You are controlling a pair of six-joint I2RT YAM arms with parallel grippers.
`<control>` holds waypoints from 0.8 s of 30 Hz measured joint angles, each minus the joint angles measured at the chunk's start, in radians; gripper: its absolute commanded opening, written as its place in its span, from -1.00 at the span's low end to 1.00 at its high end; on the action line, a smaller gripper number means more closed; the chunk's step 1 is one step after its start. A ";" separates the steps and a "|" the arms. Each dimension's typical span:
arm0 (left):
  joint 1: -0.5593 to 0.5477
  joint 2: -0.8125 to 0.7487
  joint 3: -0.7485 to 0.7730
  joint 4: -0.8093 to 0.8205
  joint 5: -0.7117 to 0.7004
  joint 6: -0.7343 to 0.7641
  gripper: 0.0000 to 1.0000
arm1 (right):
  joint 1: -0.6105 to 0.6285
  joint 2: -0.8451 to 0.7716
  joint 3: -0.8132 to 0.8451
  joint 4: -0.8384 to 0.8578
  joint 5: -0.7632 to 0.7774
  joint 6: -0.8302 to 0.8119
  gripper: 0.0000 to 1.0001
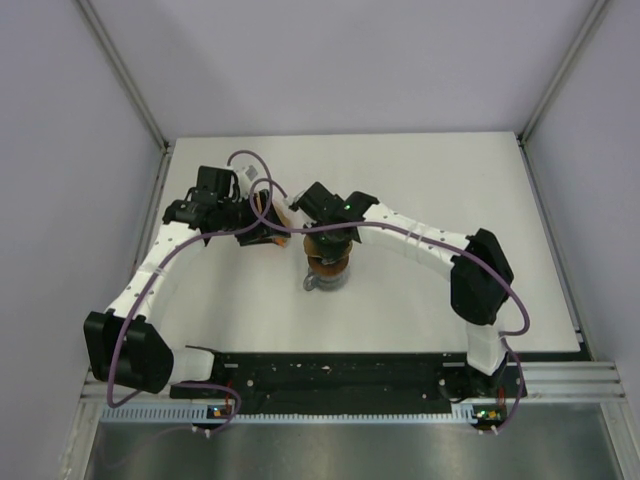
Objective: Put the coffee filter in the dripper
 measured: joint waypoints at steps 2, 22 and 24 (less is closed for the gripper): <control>0.000 0.000 0.000 0.006 0.007 -0.003 0.27 | 0.000 -0.002 0.016 -0.011 0.007 0.000 -0.93; -0.002 0.000 0.000 0.027 0.034 -0.003 0.28 | 0.002 -0.045 0.086 -0.040 0.007 -0.031 -1.00; -0.005 0.000 0.000 0.027 0.035 -0.003 0.28 | 0.002 -0.046 0.086 -0.041 0.004 -0.032 -1.00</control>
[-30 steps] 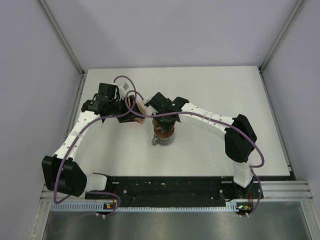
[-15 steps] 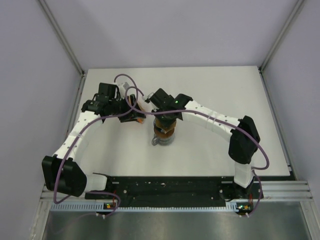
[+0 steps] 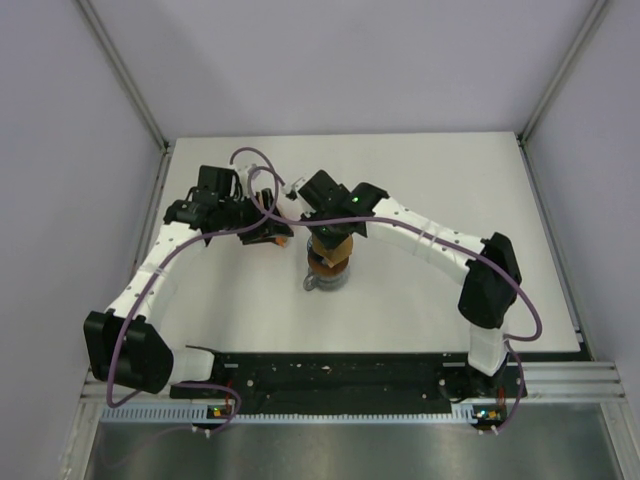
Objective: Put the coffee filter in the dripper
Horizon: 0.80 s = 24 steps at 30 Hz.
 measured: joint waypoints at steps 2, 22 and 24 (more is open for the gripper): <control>-0.006 0.000 0.000 0.000 0.002 -0.001 0.29 | 0.000 -0.002 0.000 0.001 -0.010 0.002 -1.00; -0.066 0.022 -0.009 0.021 0.016 -0.090 0.38 | 0.000 0.026 -0.085 0.092 -0.015 0.071 -1.00; -0.074 0.023 -0.013 0.023 0.010 -0.094 0.33 | -0.002 0.026 -0.100 0.103 -0.013 0.079 -1.00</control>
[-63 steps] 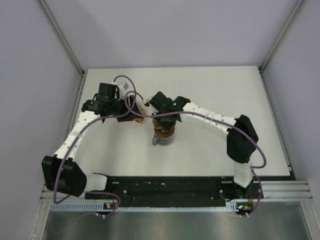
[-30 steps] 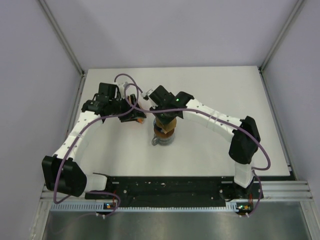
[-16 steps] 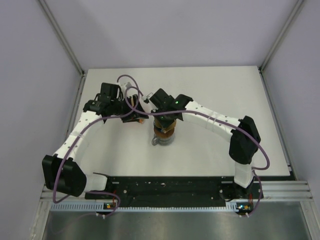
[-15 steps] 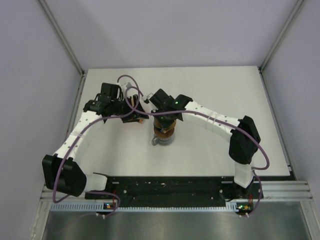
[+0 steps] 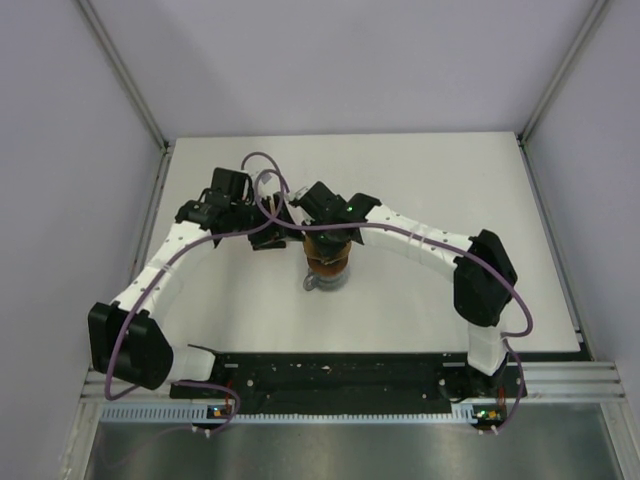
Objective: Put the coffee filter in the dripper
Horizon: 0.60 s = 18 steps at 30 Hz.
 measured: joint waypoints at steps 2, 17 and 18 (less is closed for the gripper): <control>-0.005 0.006 -0.006 0.003 -0.001 -0.001 0.27 | 0.000 0.000 -0.010 0.005 0.001 0.006 -1.00; -0.069 0.072 -0.010 0.047 -0.038 0.002 -0.34 | -0.011 -0.003 -0.021 0.001 0.015 0.028 -1.00; -0.070 0.072 -0.010 0.048 -0.038 0.004 -0.35 | -0.011 -0.010 -0.021 0.001 0.016 0.025 -1.00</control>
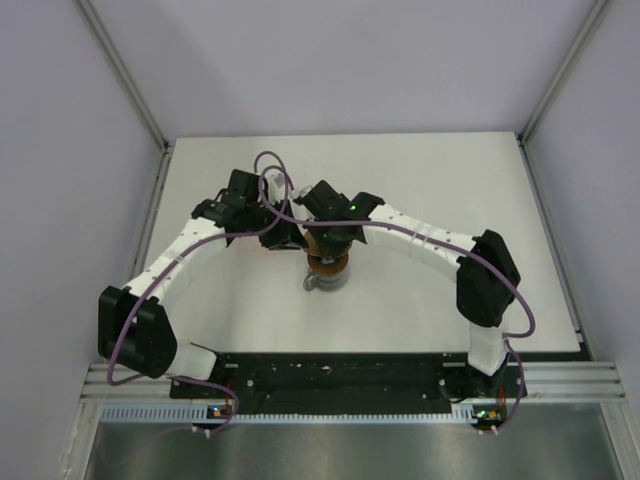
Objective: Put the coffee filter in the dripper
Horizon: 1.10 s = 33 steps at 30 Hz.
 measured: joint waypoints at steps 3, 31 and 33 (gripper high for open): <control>-0.007 0.000 0.002 0.003 0.000 0.005 -0.36 | 0.000 -0.021 0.000 0.000 -0.003 -0.011 -1.00; -0.051 0.000 0.032 0.016 0.000 0.097 -0.41 | -0.011 -0.386 -0.248 0.177 -0.328 -0.341 0.12; -0.051 0.000 0.034 0.014 0.000 0.100 -0.41 | -0.012 -0.422 -0.310 0.198 -0.377 -0.420 0.15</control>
